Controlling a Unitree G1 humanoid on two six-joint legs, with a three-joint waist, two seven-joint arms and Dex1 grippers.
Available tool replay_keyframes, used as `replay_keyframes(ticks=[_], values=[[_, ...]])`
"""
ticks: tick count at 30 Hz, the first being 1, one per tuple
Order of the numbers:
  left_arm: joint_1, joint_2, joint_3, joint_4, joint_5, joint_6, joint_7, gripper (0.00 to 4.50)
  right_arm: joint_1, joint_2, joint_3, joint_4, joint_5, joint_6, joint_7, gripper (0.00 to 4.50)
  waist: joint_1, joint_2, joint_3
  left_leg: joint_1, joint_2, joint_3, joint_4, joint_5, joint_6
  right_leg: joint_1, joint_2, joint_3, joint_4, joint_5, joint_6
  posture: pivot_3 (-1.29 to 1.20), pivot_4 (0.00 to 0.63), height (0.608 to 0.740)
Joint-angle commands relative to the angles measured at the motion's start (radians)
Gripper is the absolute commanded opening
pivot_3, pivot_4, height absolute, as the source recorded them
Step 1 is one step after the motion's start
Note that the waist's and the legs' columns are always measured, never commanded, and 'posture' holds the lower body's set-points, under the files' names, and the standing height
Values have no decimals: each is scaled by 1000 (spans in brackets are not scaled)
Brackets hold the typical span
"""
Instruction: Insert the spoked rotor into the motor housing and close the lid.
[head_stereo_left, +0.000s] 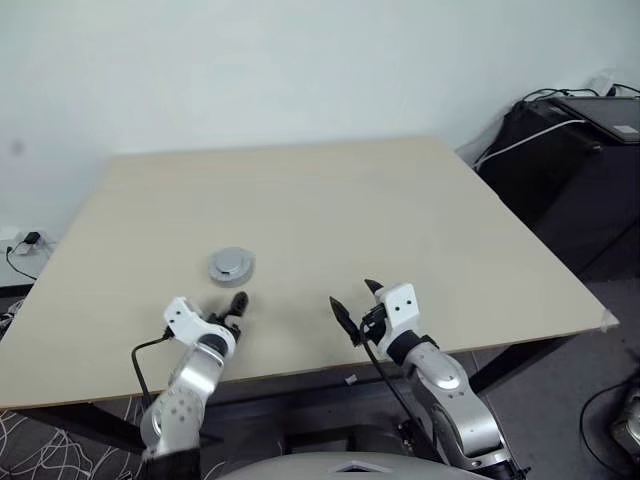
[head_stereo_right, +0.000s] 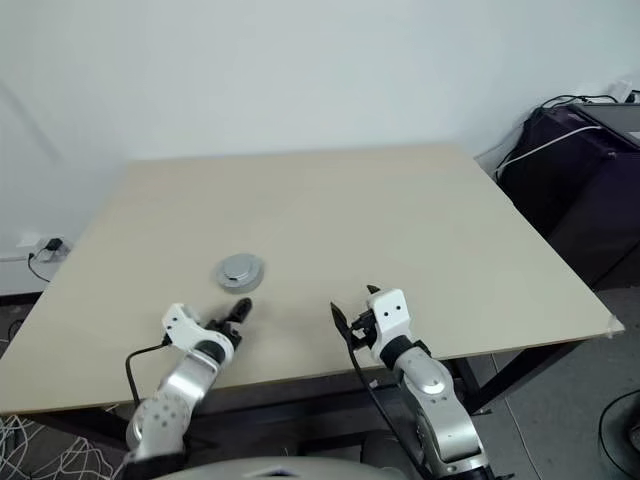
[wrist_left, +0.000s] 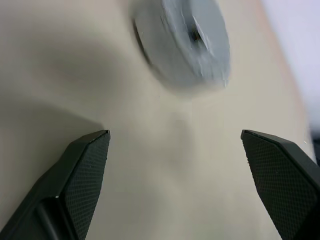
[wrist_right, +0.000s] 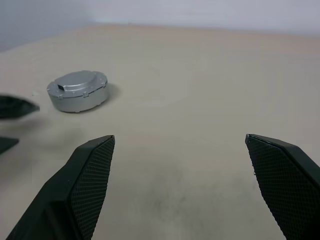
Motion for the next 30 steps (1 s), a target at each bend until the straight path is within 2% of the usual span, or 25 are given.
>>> replay_keyframes(ticks=[1,3,6,12,14,21,30], values=[[23,70,-138,-89,200,-147,-145,4477,22,-5,-17,-47,-8,-30,-2,4500,6,-1,2,0,0,0,0,0,0,0,0,0,0,0,0,0,0,740],[43,112,-188,-79,331,-262,-183,4477,44,-10,-21,-41,-37,-60,-17,4500,6,1,3,-1,1,-1,0,1,-1,-1,1,-1,0,-1,-1,0,0,740],[58,107,-196,-59,414,-382,-203,4477,75,-1,-44,-41,-26,-72,-28,4500,6,3,4,-1,1,0,-1,0,-1,-1,0,-1,1,-1,-2,0,0,740],[45,140,-233,36,696,-663,-189,4477,107,24,-62,-46,-70,-127,-77,4500,14,2,5,-2,1,-1,-1,0,0,-2,0,-1,0,-1,-1,0,0,740],[46,150,-249,64,751,-719,-198,4477,110,26,-62,-46,-89,-142,-89,4500,17,3,6,-2,1,-1,-1,0,0,-2,0,-1,0,-1,-1,0,0,740],[54,138,-272,151,826,-832,-204,4477,104,30,-52,-13,-144,-234,-107,4500,18,3,6,-2,1,-1,-1,0,0,-2,0,-2,0,-1,-1,0,0,740],[52,104,-252,163,801,-841,-219,4477,110,67,-31,-87,-129,-144,-116,4500,18,3,7,-2,1,-1,-1,0,0,-2,0,-2,0,-1,-1,0,0,740]])
